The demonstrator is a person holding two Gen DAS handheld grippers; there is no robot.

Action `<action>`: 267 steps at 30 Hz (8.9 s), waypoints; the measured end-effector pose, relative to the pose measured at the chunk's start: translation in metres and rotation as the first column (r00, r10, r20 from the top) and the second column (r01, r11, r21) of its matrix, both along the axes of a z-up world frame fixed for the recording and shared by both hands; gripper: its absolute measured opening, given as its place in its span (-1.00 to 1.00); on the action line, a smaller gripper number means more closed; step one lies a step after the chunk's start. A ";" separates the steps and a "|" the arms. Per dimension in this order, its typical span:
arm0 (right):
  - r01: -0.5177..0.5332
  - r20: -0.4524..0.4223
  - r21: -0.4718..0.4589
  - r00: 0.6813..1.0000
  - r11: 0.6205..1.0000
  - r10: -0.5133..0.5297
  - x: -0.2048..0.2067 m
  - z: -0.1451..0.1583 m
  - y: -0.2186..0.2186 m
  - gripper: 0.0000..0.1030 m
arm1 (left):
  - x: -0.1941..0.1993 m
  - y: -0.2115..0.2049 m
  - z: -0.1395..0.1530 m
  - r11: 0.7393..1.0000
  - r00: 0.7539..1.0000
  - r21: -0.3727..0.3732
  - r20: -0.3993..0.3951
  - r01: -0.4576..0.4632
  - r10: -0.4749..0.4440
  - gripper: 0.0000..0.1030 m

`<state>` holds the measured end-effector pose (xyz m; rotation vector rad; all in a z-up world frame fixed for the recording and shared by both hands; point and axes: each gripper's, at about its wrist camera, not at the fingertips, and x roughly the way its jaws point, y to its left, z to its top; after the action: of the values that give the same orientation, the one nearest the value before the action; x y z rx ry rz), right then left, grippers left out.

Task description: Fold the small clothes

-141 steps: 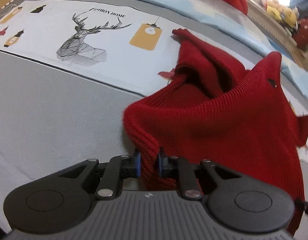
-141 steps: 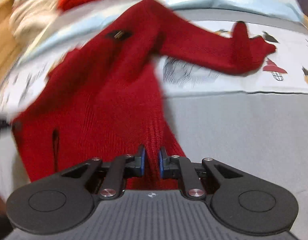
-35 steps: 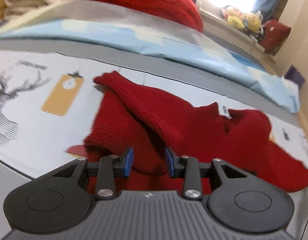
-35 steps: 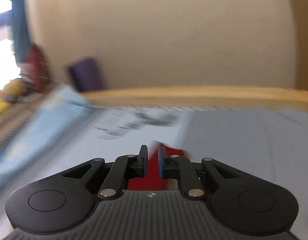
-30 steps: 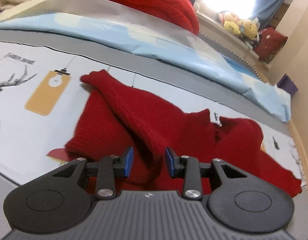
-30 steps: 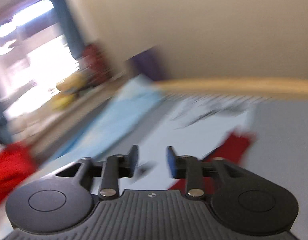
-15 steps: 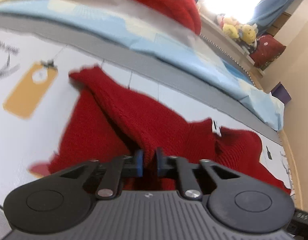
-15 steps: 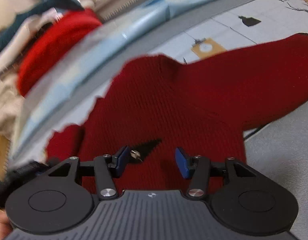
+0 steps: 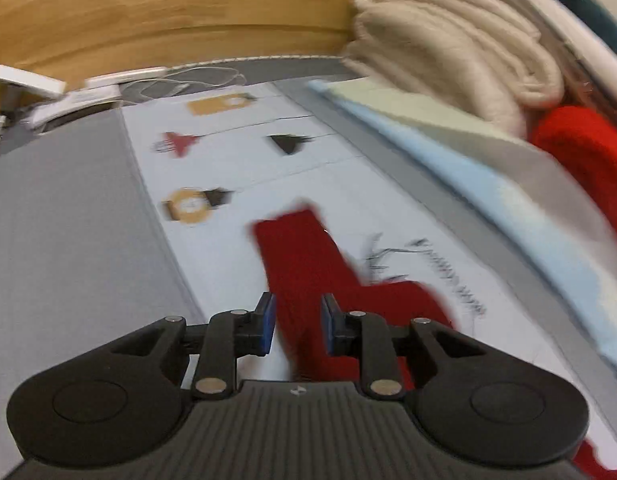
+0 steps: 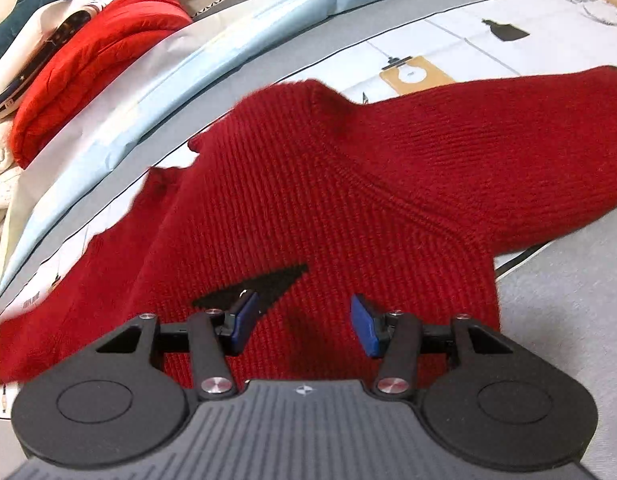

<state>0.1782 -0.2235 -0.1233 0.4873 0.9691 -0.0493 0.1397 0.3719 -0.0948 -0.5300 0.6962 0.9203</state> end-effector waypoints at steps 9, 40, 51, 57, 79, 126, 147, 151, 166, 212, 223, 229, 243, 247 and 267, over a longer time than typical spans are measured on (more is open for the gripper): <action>0.106 -0.032 -0.039 0.994 0.994 -0.107 0.002 -0.009 -0.013 0.04 | 0.027 -0.024 -0.043 0.930 0.969 -0.278 0.020 0.242 -0.247 -0.46; 0.334 0.051 0.080 0.940 0.939 -0.338 0.017 -0.012 -0.088 -0.61 | 0.053 -0.155 -0.053 0.751 0.776 -0.303 -0.054 0.587 -0.628 -0.68; 0.285 0.046 0.089 0.956 0.954 -0.290 -0.026 0.038 -0.072 -0.35 | -0.014 -0.250 -0.043 0.379 0.369 -0.314 -0.094 0.870 -0.925 -0.54; 0.231 0.072 0.113 0.968 0.966 -0.240 -0.070 0.061 -0.062 -0.22 | -0.073 -0.267 -0.051 0.212 0.162 -0.338 -0.170 0.917 -0.972 -0.58; -0.093 -0.174 -0.113 0.982 0.989 0.072 -0.213 -0.014 -0.051 -0.30 | -0.199 -0.166 -0.020 0.330 0.242 -0.252 -0.324 0.910 -0.914 -0.39; -0.033 0.027 -0.174 0.999 0.984 0.038 -0.218 0.033 -0.064 -0.17 | -0.212 -0.250 -0.010 0.195 0.165 -0.070 -0.307 0.978 -0.937 -0.12; -0.096 0.093 -0.324 0.987 0.941 0.133 -0.182 0.053 0.018 -0.13 | -0.172 -0.269 0.057 0.656 0.666 0.161 -0.014 0.737 -0.746 0.53; -0.077 0.100 -0.320 0.988 0.944 0.114 -0.174 0.053 0.033 -0.09 | -0.152 -0.264 0.069 0.717 0.726 0.211 0.047 0.664 -0.686 0.53; -0.117 0.138 -0.143 0.981 0.983 0.137 -0.097 0.059 0.090 -0.09 | -0.056 -0.244 0.019 0.725 0.728 0.082 -0.144 0.683 -0.670 0.99; -0.180 0.113 -0.213 0.972 0.960 0.207 -0.033 0.029 0.091 -0.09 | 0.016 -0.220 -0.005 0.715 0.706 -0.007 -0.148 0.699 -0.693 0.98; -0.174 0.111 -0.209 0.973 0.962 0.200 -0.029 0.027 0.083 -0.09 | 0.014 -0.062 -0.015 0.940 0.942 -0.084 -0.041 0.330 -0.334 -0.06; -0.169 0.110 -0.199 0.975 0.965 0.193 -0.023 0.026 0.078 -0.10 | -0.001 0.006 -0.053 0.933 0.988 -0.328 0.063 0.151 -0.139 -0.06; -0.187 0.085 -0.164 0.976 0.969 0.202 -0.011 0.018 0.079 -0.39 | 0.012 -0.018 -0.029 0.972 0.975 -0.075 0.056 0.221 -0.217 -0.73; -0.185 0.087 -0.163 0.976 0.969 0.201 -0.011 0.019 0.075 -0.40 | 0.024 -0.108 0.026 0.845 0.846 0.208 0.115 0.492 -0.521 -0.75; -0.202 0.077 -0.055 0.976 0.978 0.205 -0.001 0.011 0.067 -0.21 | 0.053 -0.214 -0.004 0.637 0.643 -0.101 0.036 0.764 -0.765 -0.64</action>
<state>0.1775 -0.1560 -0.1124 0.3420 0.9305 0.1315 0.1926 0.1577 -0.0985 -0.2636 0.8828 0.0677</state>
